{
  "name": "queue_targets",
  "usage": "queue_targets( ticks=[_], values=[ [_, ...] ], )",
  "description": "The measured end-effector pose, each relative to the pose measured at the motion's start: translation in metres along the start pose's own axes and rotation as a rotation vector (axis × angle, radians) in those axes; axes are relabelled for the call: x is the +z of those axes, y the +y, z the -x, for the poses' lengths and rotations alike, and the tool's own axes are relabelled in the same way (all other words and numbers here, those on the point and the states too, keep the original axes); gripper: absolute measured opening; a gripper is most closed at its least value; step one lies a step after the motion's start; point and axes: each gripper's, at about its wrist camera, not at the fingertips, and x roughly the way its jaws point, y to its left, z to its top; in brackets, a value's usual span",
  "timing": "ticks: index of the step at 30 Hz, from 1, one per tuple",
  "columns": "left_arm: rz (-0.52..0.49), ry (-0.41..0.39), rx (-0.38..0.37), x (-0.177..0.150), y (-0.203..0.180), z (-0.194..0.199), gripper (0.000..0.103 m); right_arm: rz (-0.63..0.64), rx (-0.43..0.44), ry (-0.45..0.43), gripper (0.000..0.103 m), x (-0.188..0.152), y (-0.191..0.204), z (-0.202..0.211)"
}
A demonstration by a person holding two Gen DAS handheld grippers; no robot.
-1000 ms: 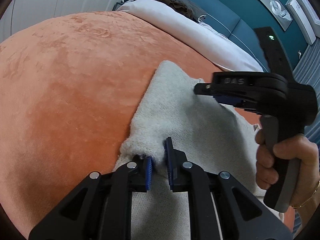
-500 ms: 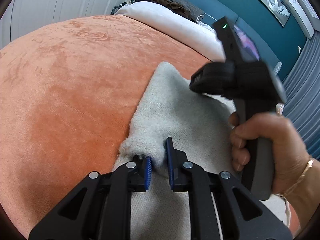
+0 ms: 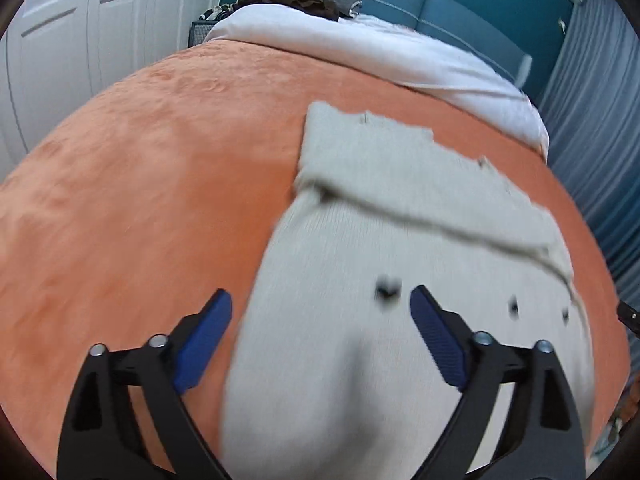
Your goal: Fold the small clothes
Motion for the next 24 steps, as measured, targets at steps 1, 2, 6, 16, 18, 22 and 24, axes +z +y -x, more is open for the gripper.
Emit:
queue_targets(
  ticks=[1, 2, 6, 16, 18, 22, 24],
  values=[
    [0.008, 0.027, 0.005, -0.017, 0.007, 0.016, 0.09, -0.046, -0.024, 0.021, 0.067, -0.02, -0.025, 0.014],
    [0.028, 0.056, 0.009, -0.03, 0.015, 0.026, 0.091, -0.092, -0.041, 0.048, 0.067, -0.043, -0.05, 0.027],
    [0.169, 0.134, 0.011, -0.074, 0.036, 0.054, 0.091, -0.213, -0.001, 0.102, 0.067, -0.103, -0.092, 0.051],
    [0.234, 0.151, -0.06, -0.093, 0.009, 0.045, 0.098, -0.266, 0.207, 0.146, 0.067, -0.138, -0.029, 0.014],
    [0.218, 0.144, -0.04, -0.095, 0.004, 0.042, 0.098, -0.29, 0.23, 0.139, 0.068, -0.14, -0.019, 0.006],
    [0.241, 0.139, -0.074, -0.093, 0.0, 0.042, 0.096, -0.287, 0.237, 0.12, 0.069, -0.135, -0.007, -0.001],
    [0.245, 0.142, -0.069, -0.09, 0.0, 0.043, 0.079, -0.301, 0.251, 0.121, 0.069, -0.129, -0.006, -0.005]
  ],
)
